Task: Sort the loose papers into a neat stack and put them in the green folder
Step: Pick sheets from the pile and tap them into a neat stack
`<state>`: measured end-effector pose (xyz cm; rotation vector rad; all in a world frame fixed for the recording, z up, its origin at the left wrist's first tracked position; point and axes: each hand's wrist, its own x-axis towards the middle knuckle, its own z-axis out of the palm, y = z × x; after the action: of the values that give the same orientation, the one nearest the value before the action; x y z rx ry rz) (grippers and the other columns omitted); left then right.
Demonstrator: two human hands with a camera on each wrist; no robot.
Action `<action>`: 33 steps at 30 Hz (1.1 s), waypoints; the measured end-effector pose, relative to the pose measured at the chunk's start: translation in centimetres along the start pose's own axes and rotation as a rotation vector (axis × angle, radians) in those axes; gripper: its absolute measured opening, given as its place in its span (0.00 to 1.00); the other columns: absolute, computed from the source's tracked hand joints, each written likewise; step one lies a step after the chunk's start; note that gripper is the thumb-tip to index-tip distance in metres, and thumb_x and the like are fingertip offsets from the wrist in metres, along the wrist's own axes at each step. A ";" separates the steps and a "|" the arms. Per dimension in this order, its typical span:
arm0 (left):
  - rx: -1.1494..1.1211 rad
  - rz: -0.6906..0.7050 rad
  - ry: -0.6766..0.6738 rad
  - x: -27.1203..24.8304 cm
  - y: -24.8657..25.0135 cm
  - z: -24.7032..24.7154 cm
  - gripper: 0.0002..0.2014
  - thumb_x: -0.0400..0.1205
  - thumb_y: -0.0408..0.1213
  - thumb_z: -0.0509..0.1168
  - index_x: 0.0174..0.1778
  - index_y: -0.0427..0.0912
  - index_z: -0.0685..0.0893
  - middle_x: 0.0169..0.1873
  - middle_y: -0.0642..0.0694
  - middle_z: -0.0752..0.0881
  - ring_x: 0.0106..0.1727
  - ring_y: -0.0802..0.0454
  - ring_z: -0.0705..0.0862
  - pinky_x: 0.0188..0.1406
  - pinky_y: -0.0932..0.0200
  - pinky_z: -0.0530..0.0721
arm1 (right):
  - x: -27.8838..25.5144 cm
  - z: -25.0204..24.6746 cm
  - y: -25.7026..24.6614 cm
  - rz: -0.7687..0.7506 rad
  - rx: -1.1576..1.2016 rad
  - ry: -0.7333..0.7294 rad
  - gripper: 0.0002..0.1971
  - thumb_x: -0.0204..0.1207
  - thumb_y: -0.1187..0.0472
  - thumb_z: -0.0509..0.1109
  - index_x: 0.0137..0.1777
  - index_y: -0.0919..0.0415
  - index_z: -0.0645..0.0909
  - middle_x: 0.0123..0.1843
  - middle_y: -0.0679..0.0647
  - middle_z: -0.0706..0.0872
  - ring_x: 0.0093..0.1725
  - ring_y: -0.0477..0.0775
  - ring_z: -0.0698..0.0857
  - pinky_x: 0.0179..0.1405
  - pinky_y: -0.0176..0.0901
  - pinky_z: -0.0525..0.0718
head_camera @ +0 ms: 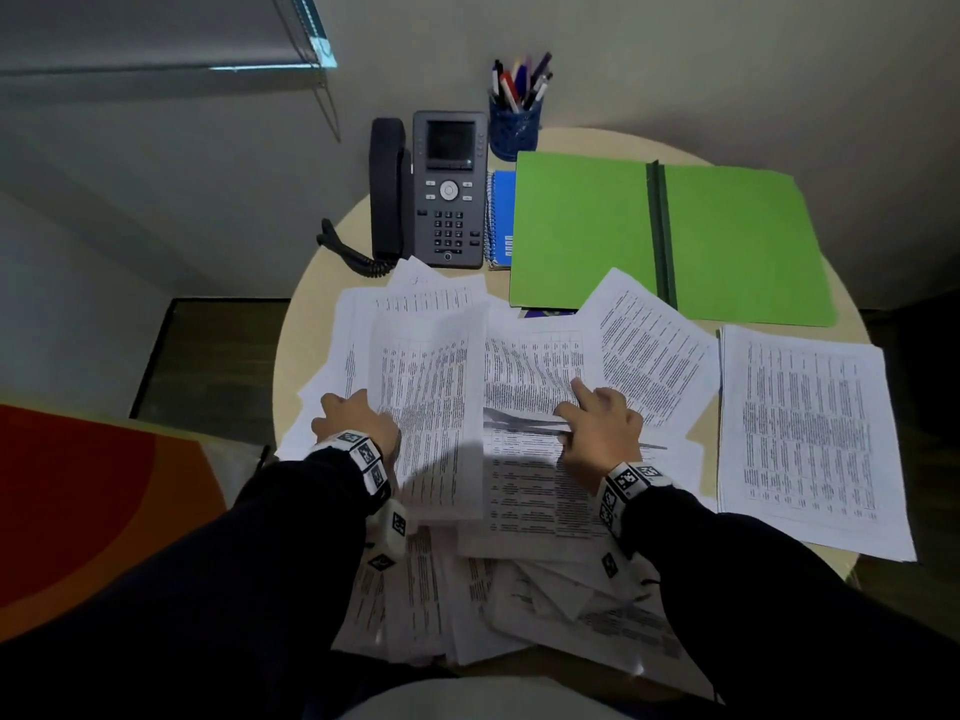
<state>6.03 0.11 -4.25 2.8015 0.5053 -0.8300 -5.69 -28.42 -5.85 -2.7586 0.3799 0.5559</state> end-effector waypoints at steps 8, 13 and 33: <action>0.026 0.049 0.020 -0.7 -0.7 0.3 0.19 0.86 0.47 0.62 0.70 0.43 0.79 0.70 0.36 0.70 0.69 0.31 0.76 0.62 0.39 0.80 | -0.2 -0.4 -1.1 0.088 0.062 0.134 0.17 0.72 0.64 0.72 0.56 0.42 0.86 0.88 0.55 0.56 0.81 0.70 0.55 0.76 0.65 0.69; 0.060 0.101 0.032 -1.1 -1.2 0.2 0.21 0.87 0.49 0.61 0.72 0.42 0.78 0.69 0.37 0.73 0.70 0.32 0.76 0.65 0.36 0.81 | -0.3 0.2 0.0 0.072 0.221 0.223 0.17 0.69 0.65 0.75 0.57 0.48 0.89 0.88 0.62 0.56 0.82 0.72 0.55 0.76 0.65 0.66; -0.516 0.034 -0.241 -2.5 -4.0 -2.6 0.10 0.82 0.37 0.70 0.54 0.35 0.82 0.35 0.46 0.77 0.33 0.48 0.75 0.48 0.40 0.87 | -0.6 -5.9 5.2 0.451 0.867 0.004 0.12 0.75 0.56 0.79 0.52 0.63 0.83 0.39 0.59 0.87 0.33 0.58 0.84 0.33 0.42 0.79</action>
<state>3.93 3.80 -0.98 2.2041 0.5382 -0.8677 -5.88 -35.09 -1.67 -1.8382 0.9857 0.3557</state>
